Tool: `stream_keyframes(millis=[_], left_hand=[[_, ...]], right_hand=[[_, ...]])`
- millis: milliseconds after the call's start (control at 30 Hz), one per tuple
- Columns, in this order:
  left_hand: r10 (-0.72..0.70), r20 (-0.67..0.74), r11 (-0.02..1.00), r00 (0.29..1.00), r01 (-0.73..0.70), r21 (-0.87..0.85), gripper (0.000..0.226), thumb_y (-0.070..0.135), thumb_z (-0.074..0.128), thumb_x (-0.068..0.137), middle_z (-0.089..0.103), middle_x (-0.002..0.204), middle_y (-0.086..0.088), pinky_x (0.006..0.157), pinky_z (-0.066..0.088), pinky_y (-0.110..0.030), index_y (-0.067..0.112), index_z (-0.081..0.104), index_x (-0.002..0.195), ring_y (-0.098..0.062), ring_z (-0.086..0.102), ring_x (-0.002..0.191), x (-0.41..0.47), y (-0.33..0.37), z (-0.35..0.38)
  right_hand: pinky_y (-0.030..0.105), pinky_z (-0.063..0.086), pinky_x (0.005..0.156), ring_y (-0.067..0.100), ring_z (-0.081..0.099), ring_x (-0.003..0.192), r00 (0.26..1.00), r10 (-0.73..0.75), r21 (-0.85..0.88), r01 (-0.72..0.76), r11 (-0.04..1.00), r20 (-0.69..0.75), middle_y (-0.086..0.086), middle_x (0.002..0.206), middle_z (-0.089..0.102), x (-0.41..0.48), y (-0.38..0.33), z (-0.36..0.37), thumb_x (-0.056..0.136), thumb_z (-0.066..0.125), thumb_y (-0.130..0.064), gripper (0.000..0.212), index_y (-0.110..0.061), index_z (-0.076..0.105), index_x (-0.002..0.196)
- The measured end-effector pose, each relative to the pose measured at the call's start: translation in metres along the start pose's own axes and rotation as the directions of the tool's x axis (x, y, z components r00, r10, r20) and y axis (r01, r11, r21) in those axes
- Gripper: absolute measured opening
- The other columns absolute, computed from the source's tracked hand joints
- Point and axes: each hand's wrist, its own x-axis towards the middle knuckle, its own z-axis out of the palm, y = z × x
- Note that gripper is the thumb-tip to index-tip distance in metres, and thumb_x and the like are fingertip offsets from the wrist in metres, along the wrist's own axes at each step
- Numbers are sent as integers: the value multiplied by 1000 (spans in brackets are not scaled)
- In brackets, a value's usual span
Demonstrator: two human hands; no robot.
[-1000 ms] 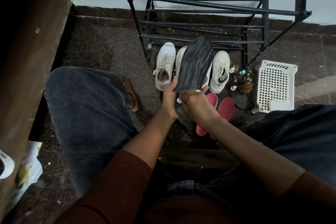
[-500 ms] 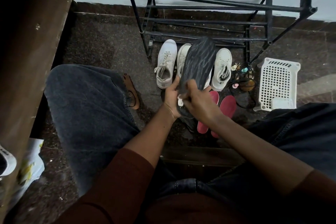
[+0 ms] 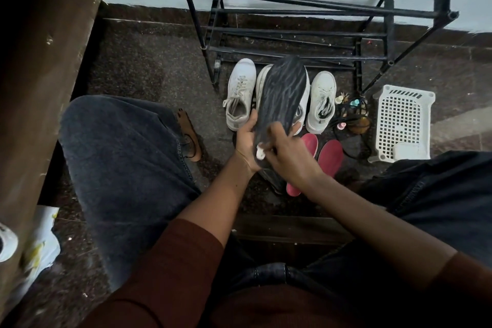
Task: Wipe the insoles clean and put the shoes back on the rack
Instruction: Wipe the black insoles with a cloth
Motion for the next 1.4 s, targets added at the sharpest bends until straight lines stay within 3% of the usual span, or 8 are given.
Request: stream_keyframes(millis=[200,433,733,933,1100,1200,1300,1400], left_hand=[[-40,75,999,996,37,36,53,48,42,92,68,106,-13,96,47,-41,6,66,112,-27,64,104,-5,-2,5],[2,52,999,999,-4,51,72,60,32,89,62,120,-21,84,54,-33,2,67,113,-28,61,109,-3,9,3],[6,59,994,998,-12,104,66,56,31,94,62,118,-17,110,36,-43,4,64,118,-29,54,118,-5,2,5],[37,88,997,995,-43,61,77,62,29,91,51,127,-24,90,52,-37,-2,49,129,-32,57,110,-5,8,8],[-53,71,998,996,51,43,73,60,24,95,64,112,-18,96,49,-41,2,61,118,-29,62,107,-5,1,10],[-57,90,998,994,60,-30,69,59,31,95,65,111,-17,95,50,-41,1,66,111,-29,62,111,-5,-1,7],[-7,76,999,997,5,36,79,67,33,91,48,134,-21,116,25,-47,2,51,133,-34,37,135,-1,1,3],[-20,87,999,996,17,31,87,72,25,88,50,133,-24,110,33,-47,1,58,126,-41,31,136,4,1,-5]], right_hand=[[28,49,56,31,67,82,977,153,35,-150,988,-148,13,90,71,30,12,-13,86,54,-1,23,-8,37,100],[41,48,54,40,62,67,991,-42,-93,54,994,127,17,81,66,-15,2,2,88,52,-7,26,-15,33,104],[35,53,60,33,67,82,990,83,3,-83,997,-111,13,93,71,18,6,-9,86,54,-3,21,-9,39,100],[26,37,45,33,60,52,990,-139,-80,141,987,26,11,70,65,-15,3,1,87,57,-10,21,-6,44,102],[39,52,55,33,66,70,987,-2,-48,-5,999,-161,14,83,70,25,10,-16,88,54,-7,20,-4,44,104],[27,51,59,28,69,80,970,40,-10,-44,999,-239,10,92,72,34,5,-15,86,56,-4,22,-5,43,104],[26,43,53,33,67,67,992,-53,-52,47,998,-114,12,83,71,11,-2,-3,89,55,-7,19,-4,44,104],[37,48,49,36,64,62,986,-161,-72,163,984,34,16,82,68,-15,-4,1,92,52,-11,17,-4,45,105]])
